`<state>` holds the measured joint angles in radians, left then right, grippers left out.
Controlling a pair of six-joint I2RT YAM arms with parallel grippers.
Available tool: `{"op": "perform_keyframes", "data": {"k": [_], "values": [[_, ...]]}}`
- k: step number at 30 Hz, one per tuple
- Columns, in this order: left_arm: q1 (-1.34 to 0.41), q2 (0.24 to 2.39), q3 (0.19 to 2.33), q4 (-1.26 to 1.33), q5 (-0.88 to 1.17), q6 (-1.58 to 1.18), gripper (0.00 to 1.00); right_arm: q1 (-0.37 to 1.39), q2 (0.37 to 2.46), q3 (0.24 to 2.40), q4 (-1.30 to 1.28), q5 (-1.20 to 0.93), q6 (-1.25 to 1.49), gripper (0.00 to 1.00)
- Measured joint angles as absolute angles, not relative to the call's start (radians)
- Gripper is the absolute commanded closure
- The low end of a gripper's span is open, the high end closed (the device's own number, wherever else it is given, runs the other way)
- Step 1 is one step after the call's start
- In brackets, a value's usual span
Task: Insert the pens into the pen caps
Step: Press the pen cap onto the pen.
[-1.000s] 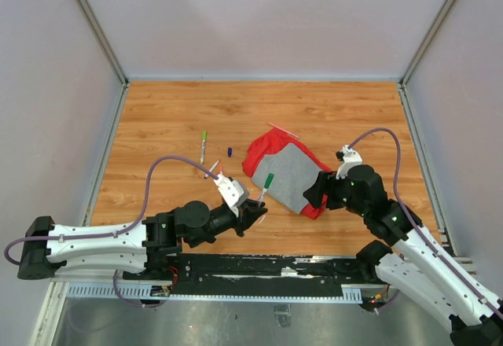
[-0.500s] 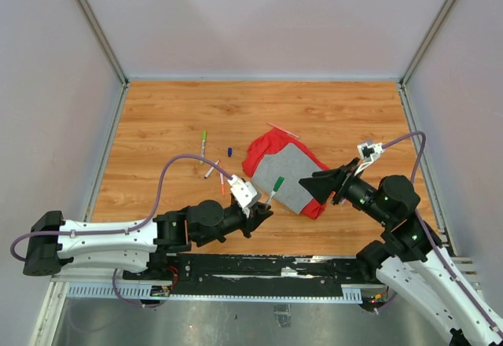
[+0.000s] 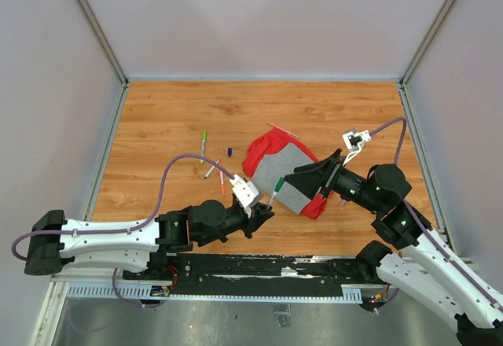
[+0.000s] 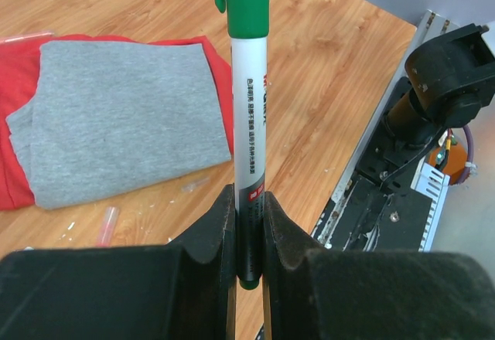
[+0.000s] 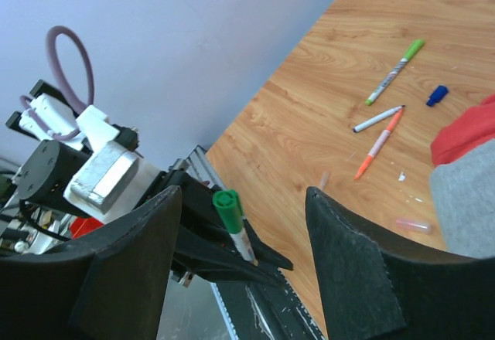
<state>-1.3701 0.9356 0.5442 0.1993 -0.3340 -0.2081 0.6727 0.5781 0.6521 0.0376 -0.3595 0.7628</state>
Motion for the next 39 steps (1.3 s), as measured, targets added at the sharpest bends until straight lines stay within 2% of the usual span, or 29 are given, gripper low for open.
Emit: {"op": "perform_keyframes", "data": {"k": [10, 15, 27, 39], "values": [[-1.37, 0.947, 0.544, 0.199, -0.325, -0.216, 1.0, 0.823, 0.688, 0.698, 0.062, -0.313, 0.733, 0.66], [-1.37, 0.947, 0.544, 0.198, -0.323, -0.219, 1.0, 0.856, 0.713, 0.698, 0.043, -0.277, 0.714, 0.98], [-1.371, 0.96, 0.591, 0.115, -0.338, -0.252, 0.99, 0.946, 0.698, 0.655, 0.073, -0.115, 0.704, 1.0], [-1.383, 0.955, 0.593, -0.133, -0.335, -0.262, 0.99, 1.286, 0.769, 0.475, 0.303, 0.361, 0.783, 0.99]]}}
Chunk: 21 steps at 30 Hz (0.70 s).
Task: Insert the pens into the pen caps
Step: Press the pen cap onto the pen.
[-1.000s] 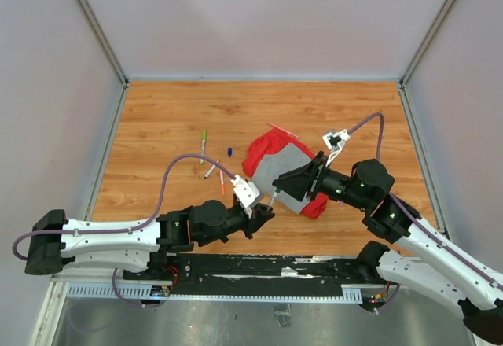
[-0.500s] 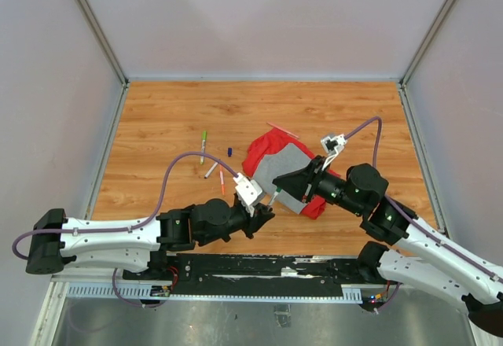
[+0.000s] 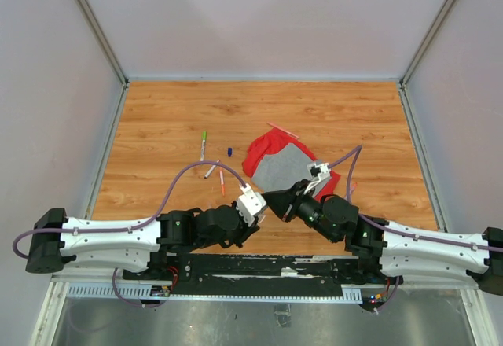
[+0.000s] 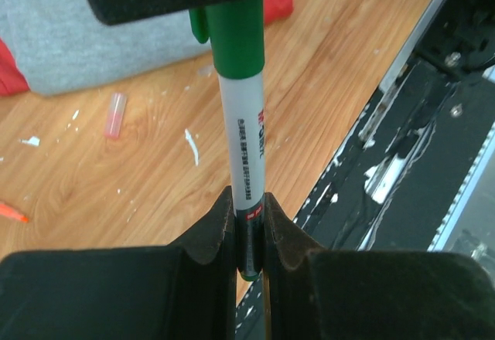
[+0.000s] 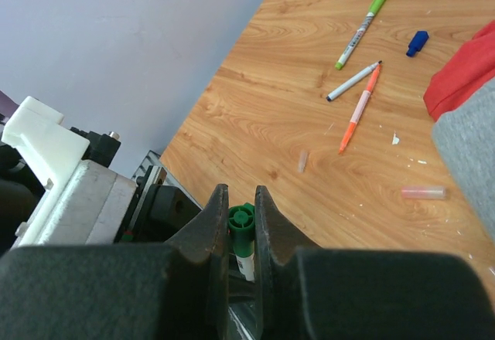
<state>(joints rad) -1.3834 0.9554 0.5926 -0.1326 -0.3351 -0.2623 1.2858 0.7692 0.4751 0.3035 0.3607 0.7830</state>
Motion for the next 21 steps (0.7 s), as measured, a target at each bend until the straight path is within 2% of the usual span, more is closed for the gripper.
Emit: {"op": "perform_keyframes", "data": {"k": [6, 15, 18, 21], "values": [[-1.383, 0.976, 0.612, -0.18, -0.337, -0.256, 0.99, 1.333, 0.797, 0.475, 0.315, 0.448, 0.79, 0.99], [-1.383, 1.013, 0.68, -0.18, -0.34, -0.274, 0.99, 1.345, 0.705, 0.493, 0.258, 0.514, 0.772, 0.99], [-1.383, 1.022, 0.701, -0.159, -0.344, -0.29, 1.0, 1.34, 0.694, 0.549, 0.189, 0.519, 0.734, 0.95], [-1.383, 1.022, 0.715, -0.118, -0.352, -0.301, 1.0, 1.317, 0.691, 0.617, 0.121, 0.506, 0.696, 0.85]]}}
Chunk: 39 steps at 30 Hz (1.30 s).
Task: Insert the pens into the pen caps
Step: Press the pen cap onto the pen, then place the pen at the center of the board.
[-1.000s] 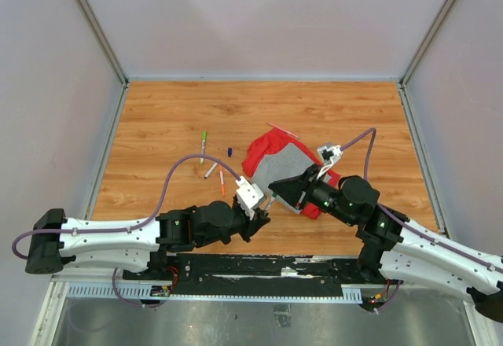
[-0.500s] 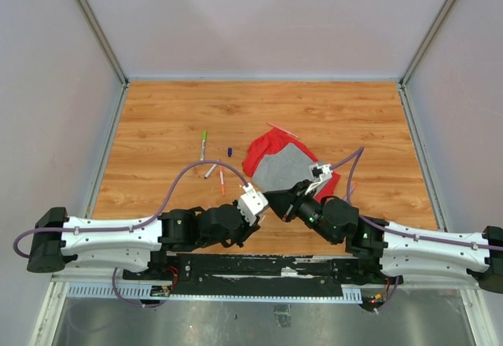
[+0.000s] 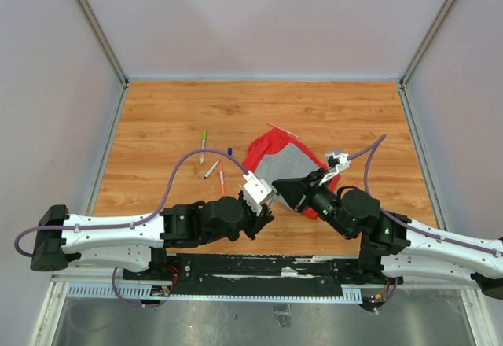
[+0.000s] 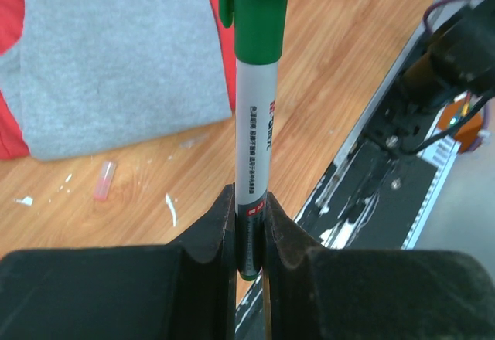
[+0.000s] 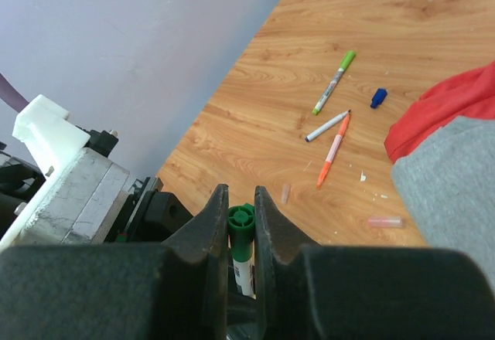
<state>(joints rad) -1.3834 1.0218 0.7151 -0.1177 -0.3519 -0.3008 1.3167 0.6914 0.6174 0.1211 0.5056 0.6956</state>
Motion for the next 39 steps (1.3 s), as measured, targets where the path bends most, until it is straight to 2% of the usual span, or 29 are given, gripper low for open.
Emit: {"op": "perform_keyframes", "data": {"k": [6, 9, 17, 22, 26, 29, 34, 36, 39], "values": [[-1.38, 1.022, 0.722, -0.015, -0.378, -0.331, 0.99, 1.267, 0.69, 0.71, 0.037, 0.434, 0.602, 0.59], [-1.374, 1.015, 0.723, 0.023, -0.407, -0.355, 1.0, 1.266, 0.68, 0.729, -0.015, 0.409, 0.537, 0.49], [-1.35, 1.014, 0.724, -0.014, -0.468, -0.411, 0.99, 1.266, 0.591, 0.746, -0.169, 0.444, 0.447, 0.38], [-1.246, 1.013, 0.723, -0.058, -0.45, -0.445, 0.99, 1.255, 0.583, 0.759, -0.284, 0.508, 0.442, 0.31], [-1.15, 1.011, 0.723, -0.099, -0.427, -0.463, 1.0, 1.172, 0.612, 0.764, -0.367, 0.514, 0.445, 0.27], [-1.085, 1.003, 0.723, -0.134, -0.412, -0.469, 0.99, 1.041, 0.642, 0.766, -0.401, 0.432, 0.451, 0.25], [-0.993, 0.989, 0.748, -0.204, -0.387, -0.462, 1.0, 0.783, 0.683, 0.741, -0.399, 0.17, 0.479, 0.19], [-0.932, 1.003, 0.782, -0.238, -0.375, -0.451, 1.0, 0.714, 0.697, 0.712, -0.393, 0.066, 0.494, 0.13], [-0.85, 1.041, 0.828, -0.265, -0.354, -0.439, 0.99, 0.682, 0.711, 0.68, -0.395, -0.024, 0.505, 0.09]]}}
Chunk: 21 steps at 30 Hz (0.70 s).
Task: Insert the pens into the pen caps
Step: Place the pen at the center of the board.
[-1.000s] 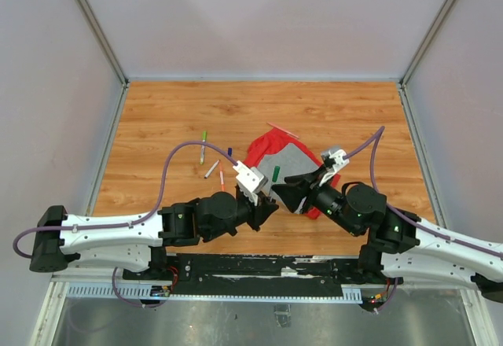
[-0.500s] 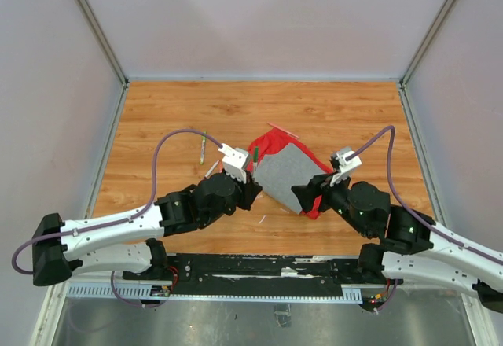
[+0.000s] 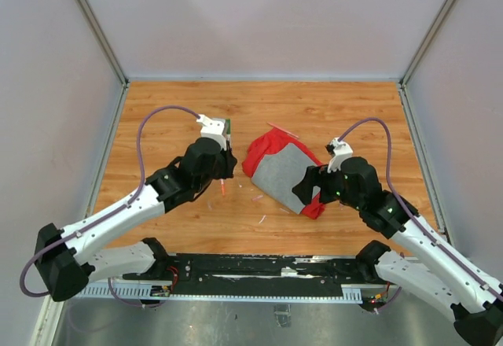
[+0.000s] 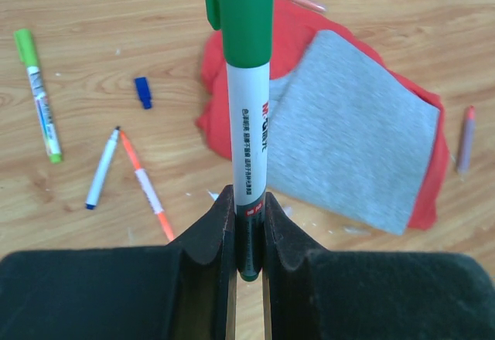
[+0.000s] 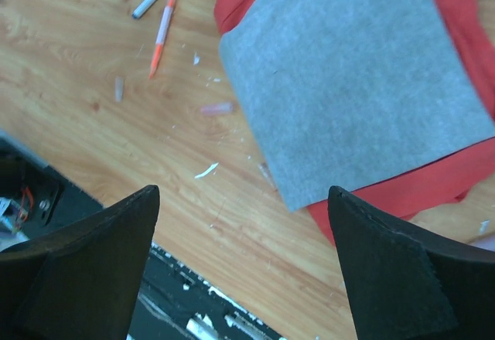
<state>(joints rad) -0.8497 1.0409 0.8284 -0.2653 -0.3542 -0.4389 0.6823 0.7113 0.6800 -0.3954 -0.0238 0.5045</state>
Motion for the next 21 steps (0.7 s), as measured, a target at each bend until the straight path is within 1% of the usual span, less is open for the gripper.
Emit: {"op": "perform_keyframes", "data": {"k": [6, 10, 17, 21], "values": [[-0.676, 1.222, 0.965, -0.334, -0.287, -0.368, 1.0, 0.677, 0.691, 0.673, -0.407, -0.086, 0.505, 0.08], [-0.603, 1.37, 1.055, -0.39, -0.283, -0.313, 0.99, 0.677, 0.651, 0.656, -0.419, -0.096, 0.502, 0.08], [-0.434, 1.559, 1.146, -0.5, -0.264, -0.239, 0.99, 0.678, 0.62, 0.617, -0.431, -0.133, 0.5, 0.08], [-0.356, 1.679, 1.245, -0.596, -0.27, -0.179, 0.99, 0.677, 0.61, 0.595, -0.433, -0.16, 0.5, 0.08]]}}
